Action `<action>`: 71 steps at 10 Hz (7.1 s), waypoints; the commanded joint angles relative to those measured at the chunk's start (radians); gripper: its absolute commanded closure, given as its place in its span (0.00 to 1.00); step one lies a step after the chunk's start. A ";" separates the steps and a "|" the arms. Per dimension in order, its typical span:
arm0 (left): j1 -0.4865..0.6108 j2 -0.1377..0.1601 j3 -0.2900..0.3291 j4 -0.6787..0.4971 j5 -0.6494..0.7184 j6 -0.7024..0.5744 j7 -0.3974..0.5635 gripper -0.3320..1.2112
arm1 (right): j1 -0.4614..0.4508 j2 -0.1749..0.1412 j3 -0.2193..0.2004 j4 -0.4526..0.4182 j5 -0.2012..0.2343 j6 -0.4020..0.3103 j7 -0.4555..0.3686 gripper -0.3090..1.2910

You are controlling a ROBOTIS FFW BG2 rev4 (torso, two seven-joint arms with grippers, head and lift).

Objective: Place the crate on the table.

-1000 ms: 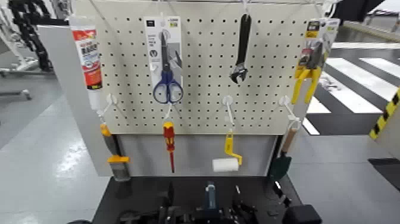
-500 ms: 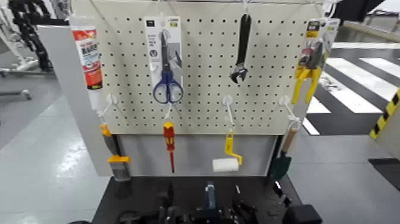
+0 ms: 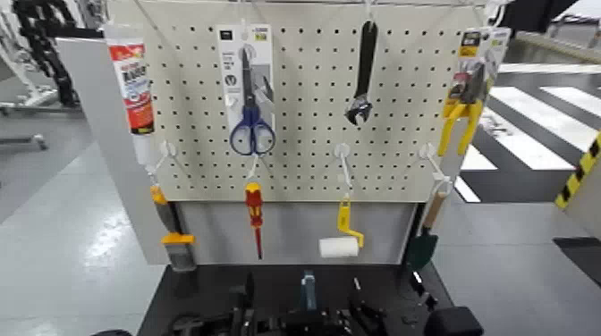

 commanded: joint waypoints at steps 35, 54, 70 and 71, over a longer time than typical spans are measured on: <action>-0.347 0.069 -0.152 0.417 -0.167 0.054 -0.208 0.98 | -0.006 0.007 0.011 0.022 -0.008 -0.046 0.000 0.28; -0.035 -0.020 0.262 -0.093 -0.753 -0.116 -0.079 0.32 | -0.002 0.004 0.002 0.023 -0.017 -0.049 -0.002 0.28; 0.541 -0.226 0.379 -0.468 -1.959 -1.031 0.060 0.32 | 0.014 0.005 -0.012 0.013 -0.015 -0.050 -0.002 0.28; 0.557 -0.226 0.368 -0.452 -2.000 -1.084 0.088 0.32 | 0.015 0.005 -0.012 0.011 -0.015 -0.050 0.000 0.28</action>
